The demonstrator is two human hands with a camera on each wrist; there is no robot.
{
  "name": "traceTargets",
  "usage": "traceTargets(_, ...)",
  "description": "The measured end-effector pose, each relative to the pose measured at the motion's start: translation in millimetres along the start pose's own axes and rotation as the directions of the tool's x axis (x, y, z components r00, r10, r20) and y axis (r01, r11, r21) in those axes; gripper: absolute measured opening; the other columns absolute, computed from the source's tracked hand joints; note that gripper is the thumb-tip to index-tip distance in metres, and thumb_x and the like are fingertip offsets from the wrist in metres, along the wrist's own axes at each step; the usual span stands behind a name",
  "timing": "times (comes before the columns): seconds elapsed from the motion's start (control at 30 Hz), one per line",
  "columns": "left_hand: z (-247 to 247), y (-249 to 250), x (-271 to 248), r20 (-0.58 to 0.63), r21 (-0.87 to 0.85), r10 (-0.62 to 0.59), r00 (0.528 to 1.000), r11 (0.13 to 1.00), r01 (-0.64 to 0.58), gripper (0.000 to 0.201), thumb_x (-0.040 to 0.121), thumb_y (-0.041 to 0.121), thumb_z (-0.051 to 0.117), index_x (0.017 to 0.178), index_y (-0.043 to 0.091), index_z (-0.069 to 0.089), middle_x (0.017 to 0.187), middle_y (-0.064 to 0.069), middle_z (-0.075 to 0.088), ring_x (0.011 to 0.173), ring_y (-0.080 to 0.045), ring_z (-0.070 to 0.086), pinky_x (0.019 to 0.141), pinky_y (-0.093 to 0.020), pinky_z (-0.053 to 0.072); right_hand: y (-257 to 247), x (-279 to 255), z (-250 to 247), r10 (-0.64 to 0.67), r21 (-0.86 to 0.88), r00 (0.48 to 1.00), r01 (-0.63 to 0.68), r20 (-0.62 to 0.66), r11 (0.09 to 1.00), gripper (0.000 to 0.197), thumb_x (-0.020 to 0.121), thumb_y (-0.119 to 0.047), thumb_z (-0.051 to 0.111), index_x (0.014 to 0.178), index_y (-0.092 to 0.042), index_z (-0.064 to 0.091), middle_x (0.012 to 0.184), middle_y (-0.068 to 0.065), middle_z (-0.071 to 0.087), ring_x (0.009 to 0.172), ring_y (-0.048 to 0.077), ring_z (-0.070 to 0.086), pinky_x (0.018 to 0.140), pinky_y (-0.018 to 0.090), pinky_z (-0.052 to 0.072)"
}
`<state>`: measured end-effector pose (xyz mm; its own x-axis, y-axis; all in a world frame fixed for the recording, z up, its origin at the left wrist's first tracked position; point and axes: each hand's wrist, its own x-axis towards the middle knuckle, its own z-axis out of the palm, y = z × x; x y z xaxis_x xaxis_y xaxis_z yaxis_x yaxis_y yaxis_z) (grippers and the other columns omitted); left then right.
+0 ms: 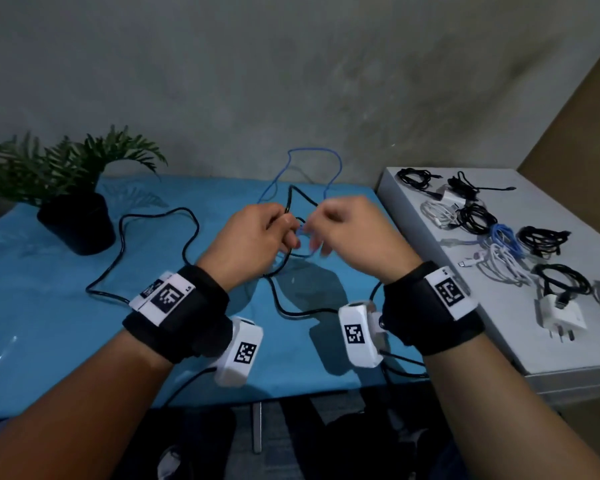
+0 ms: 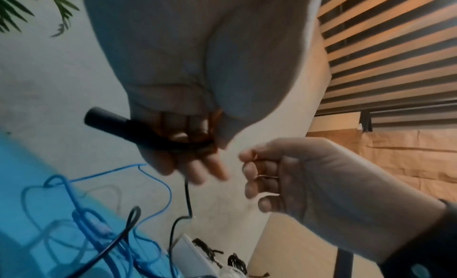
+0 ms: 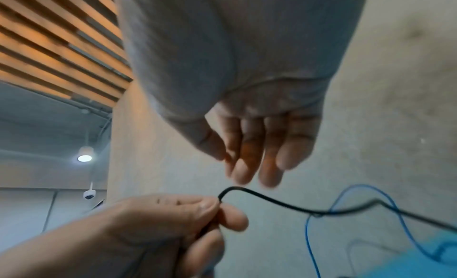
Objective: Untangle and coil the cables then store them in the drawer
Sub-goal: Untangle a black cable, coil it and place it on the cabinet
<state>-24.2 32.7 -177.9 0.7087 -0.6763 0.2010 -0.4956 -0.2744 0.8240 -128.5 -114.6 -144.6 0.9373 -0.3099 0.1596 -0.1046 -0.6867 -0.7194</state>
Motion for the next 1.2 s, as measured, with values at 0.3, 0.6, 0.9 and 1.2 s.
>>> traceTargets(0.3, -30, 36, -9, 0.109, -0.629, 0.107, 0.988, 0.777, -0.015, 0.038, 0.108, 0.030, 0.040, 0.097, 0.005, 0.067, 0.053, 0.006, 0.023, 0.044, -0.010, 0.015, 0.045, -0.026, 0.015, -7, -1, -8, -0.272, 0.161, 0.954, 0.289, -0.123, 0.944, 0.024, 0.103, -0.015, 0.050, 0.121, -0.019, 0.065, 0.097, -0.004, 0.068, 0.090, 0.008, 0.065, 0.083, 0.030, 0.054)
traceTargets(0.6, -47, 61, -14, 0.045, -0.912, 0.141, 0.989, 0.409, -0.016, 0.044, 0.111, 0.027, 0.026, 0.129, 0.000, 0.056, 0.047, 0.008, 0.042, 0.051, -0.004, 0.057, 0.061, -0.021, 0.050, -5, -4, -8, -0.273, 0.039, 0.949, 0.282, -0.159, 0.959, 0.033, 0.107, -0.038, 0.046, 0.135, -0.034, 0.062, 0.061, -0.019, 0.050, 0.058, 0.001, 0.046, 0.060, 0.028, 0.037)
traceTargets(0.9, -49, 44, 1, -0.165, -0.890, 0.058, 0.985, 0.422, -0.174, 0.039, 0.111, 0.029, 0.026, 0.129, 0.010, 0.055, 0.107, 0.002, 0.077, 0.113, -0.018, 0.070, 0.090, -0.031, 0.056, -18, -15, 6, -0.309, -0.320, 0.927, 0.366, 0.213, 0.874, 0.042, 0.101, -0.036, 0.049, 0.143, -0.045, 0.051, 0.102, -0.006, 0.073, 0.087, 0.019, 0.061, 0.077, 0.037, 0.050)
traceTargets(1.2, -32, 49, -15, 0.272, -0.262, 0.215, 0.938, 0.954, -0.142, 0.042, 0.107, 0.033, 0.040, 0.076, 0.011, 0.059, 0.050, -0.004, 0.049, 0.043, -0.019, 0.032, 0.042, -0.025, 0.027, -24, -16, -17, -0.406, 0.021, 0.912, 0.407, -0.054, 0.913, 0.009, 0.075, -0.018, 0.050, 0.074, -0.016, 0.059, 0.060, -0.004, 0.057, 0.056, 0.017, 0.049, 0.056, 0.034, 0.039)
